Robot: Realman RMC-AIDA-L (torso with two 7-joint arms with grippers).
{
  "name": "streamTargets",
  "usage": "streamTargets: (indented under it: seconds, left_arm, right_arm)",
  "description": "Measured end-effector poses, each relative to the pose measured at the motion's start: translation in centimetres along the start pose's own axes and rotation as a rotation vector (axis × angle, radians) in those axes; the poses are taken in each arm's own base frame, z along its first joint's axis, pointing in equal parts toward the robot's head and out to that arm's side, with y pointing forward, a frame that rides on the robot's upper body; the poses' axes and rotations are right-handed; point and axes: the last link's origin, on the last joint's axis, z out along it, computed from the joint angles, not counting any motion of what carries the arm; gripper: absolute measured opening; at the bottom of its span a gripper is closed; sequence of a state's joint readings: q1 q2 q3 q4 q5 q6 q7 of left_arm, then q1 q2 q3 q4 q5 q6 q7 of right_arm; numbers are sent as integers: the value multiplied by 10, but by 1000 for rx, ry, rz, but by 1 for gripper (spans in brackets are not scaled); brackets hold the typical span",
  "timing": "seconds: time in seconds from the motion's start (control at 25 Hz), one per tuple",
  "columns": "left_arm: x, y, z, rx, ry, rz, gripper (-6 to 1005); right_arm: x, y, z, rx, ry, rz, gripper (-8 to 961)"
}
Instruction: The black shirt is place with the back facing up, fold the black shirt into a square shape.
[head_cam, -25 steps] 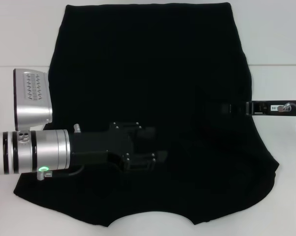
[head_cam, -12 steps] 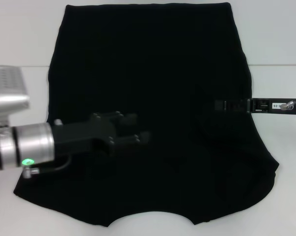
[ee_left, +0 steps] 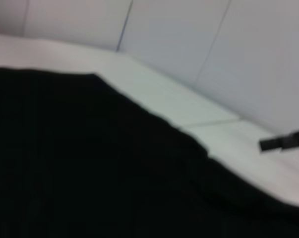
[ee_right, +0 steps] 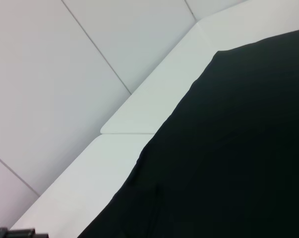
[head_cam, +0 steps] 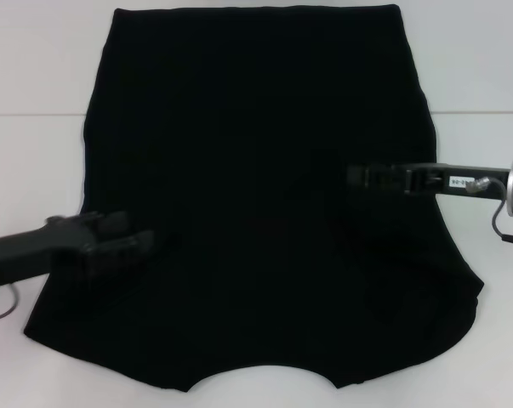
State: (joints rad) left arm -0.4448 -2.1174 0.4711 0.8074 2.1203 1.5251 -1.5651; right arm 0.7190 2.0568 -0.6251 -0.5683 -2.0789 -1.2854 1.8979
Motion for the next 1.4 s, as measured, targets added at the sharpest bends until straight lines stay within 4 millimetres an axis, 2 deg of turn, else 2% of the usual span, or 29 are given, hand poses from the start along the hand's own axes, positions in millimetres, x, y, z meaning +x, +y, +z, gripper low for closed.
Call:
streamTargets:
  seconds: [0.44,0.64,1.12,1.4]
  left_arm:
    - [-31,-13,-60,163,-226,51,687]
    - [-37,-18,-70,221,-298,67,686]
    - [-44,-26,-65,279,-365,48,686]
    - [-43,-19,-56,234,-387,47,685]
  right_arm:
    - [-9,7,11,-9,-11,-21,573]
    - [-11,8,13,-13,-11,-26,573]
    - [-13,6,9,-11,-32,-17,567]
    - [-13,5,8,-7,-32,-14,566]
